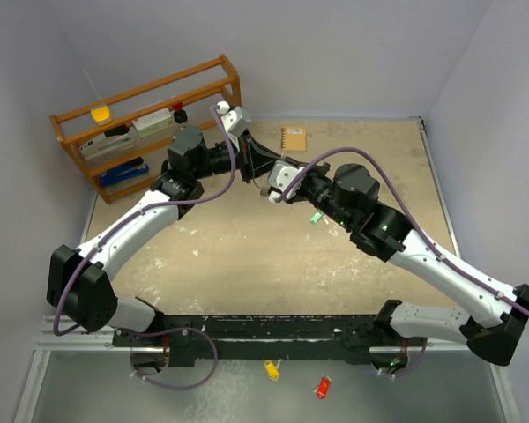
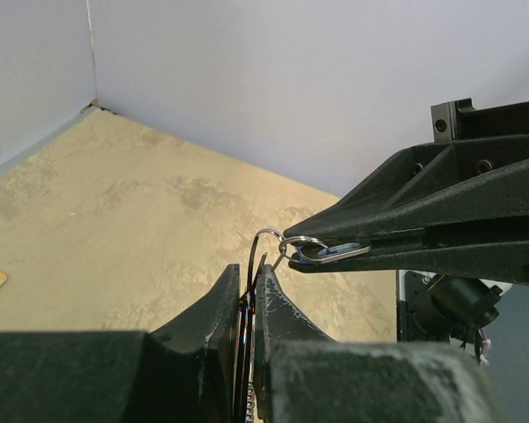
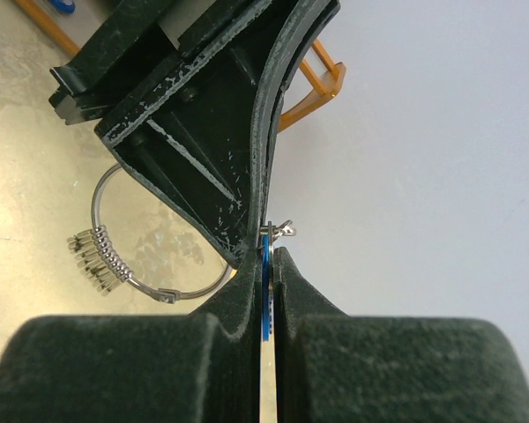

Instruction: Remove the keys from the keyring

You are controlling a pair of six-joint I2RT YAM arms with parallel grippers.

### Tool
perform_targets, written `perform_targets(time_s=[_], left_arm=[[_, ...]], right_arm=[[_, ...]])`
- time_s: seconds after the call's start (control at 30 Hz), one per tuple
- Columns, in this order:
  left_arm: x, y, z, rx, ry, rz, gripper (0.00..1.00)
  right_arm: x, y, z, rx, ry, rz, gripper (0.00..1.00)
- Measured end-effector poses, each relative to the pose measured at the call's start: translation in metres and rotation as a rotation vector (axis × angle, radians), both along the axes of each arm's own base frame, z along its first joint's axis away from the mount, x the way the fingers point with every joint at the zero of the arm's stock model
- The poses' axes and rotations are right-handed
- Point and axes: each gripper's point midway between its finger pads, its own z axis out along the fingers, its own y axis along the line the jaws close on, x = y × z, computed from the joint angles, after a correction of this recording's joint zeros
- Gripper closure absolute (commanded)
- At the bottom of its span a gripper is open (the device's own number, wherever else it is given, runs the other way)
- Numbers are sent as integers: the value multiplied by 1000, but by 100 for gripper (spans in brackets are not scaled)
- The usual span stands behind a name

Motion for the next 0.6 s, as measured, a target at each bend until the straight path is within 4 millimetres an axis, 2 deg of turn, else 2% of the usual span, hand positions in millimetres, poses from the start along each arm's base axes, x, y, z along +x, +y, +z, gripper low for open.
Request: perform_targets(time_s=[0.27, 0.6], left_arm=[[5, -1, 1, -8, 21, 16, 100], [18, 10, -9, 9, 78, 74, 100]], right_arm=[[2, 3, -3, -3, 40, 8, 100], [14, 18, -24, 9, 122, 5, 100]])
